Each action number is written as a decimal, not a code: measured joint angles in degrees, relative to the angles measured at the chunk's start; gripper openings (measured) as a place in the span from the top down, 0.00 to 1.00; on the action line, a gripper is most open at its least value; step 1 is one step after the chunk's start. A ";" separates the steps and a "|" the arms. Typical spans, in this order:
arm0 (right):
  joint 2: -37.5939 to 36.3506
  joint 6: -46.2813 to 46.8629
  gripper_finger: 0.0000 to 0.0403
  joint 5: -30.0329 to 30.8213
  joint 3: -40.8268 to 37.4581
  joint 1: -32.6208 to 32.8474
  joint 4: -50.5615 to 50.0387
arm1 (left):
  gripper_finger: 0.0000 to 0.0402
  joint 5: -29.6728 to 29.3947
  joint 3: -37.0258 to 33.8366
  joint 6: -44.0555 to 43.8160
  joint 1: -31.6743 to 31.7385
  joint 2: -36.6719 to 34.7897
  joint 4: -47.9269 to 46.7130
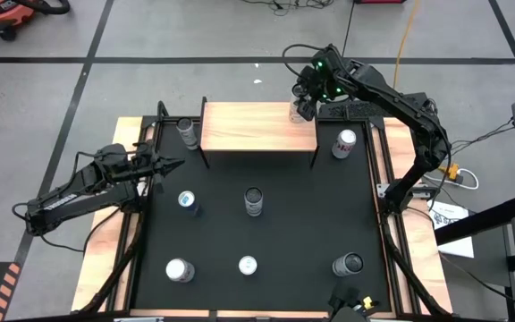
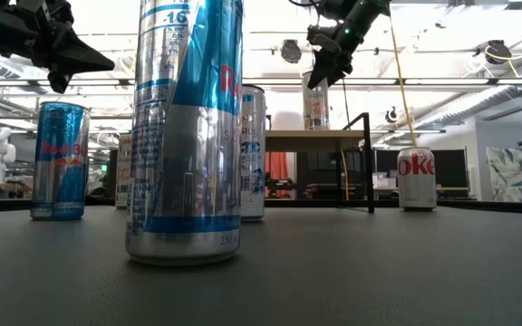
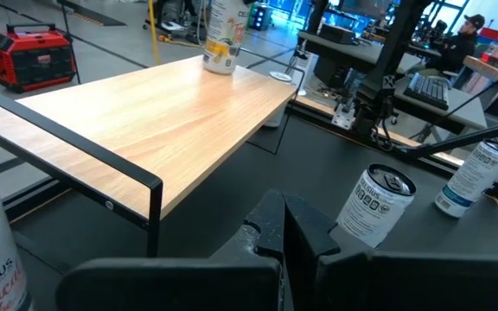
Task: Place canned beverage on shelf
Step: Put the right white yellow soda can on the shelf, then put the top white blue soda can on the shelf
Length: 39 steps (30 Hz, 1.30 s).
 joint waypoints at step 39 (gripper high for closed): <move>-0.39 -3.23 0.17 -0.04 1.54 -0.37 -1.29 | 1.00 0.00 0.00 -0.02 0.00 0.00 0.01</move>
